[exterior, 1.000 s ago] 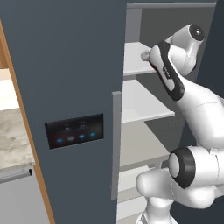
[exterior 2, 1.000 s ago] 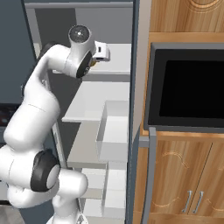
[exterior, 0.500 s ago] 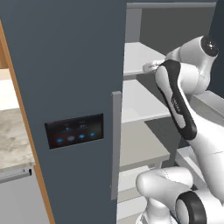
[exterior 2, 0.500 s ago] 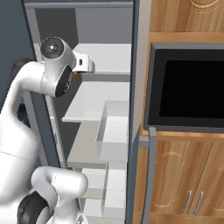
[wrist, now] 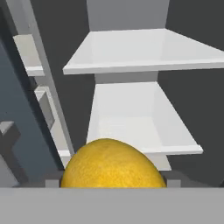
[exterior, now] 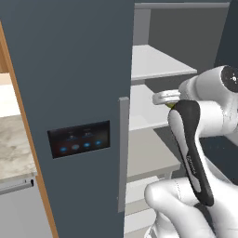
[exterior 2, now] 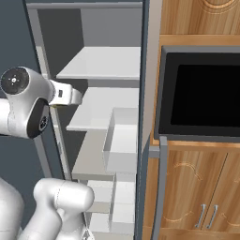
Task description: Grab the lemon and lime from the fridge, place them in the blender, close the lid, and turn on the blender to create a marinade.
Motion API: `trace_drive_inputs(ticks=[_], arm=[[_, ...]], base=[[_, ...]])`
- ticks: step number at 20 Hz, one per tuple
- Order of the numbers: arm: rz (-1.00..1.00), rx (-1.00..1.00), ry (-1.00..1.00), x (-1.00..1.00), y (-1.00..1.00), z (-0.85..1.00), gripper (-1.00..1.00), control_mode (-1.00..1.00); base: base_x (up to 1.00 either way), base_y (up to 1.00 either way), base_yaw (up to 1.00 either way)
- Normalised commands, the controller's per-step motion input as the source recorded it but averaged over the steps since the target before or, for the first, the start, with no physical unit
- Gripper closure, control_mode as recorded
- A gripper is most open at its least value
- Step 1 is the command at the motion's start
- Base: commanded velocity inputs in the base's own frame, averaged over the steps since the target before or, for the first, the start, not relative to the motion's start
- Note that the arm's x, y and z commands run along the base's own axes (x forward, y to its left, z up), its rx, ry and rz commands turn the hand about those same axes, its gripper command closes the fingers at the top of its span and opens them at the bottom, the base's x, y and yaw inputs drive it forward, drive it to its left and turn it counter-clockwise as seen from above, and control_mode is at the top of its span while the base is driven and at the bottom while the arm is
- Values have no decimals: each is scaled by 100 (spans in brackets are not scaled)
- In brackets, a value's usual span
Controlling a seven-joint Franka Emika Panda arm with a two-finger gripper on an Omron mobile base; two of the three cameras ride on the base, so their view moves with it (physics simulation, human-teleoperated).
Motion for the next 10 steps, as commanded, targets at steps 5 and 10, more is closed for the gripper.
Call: trace_drive_inputs(ticks=[5, 10], arm=[[-1, -5, 21, -82, 25, -83, 100, -100], [0, 2, 17, -95, 0, -29, 100, -100]], base=[[0, 0, 0], [0, 0, 0]])
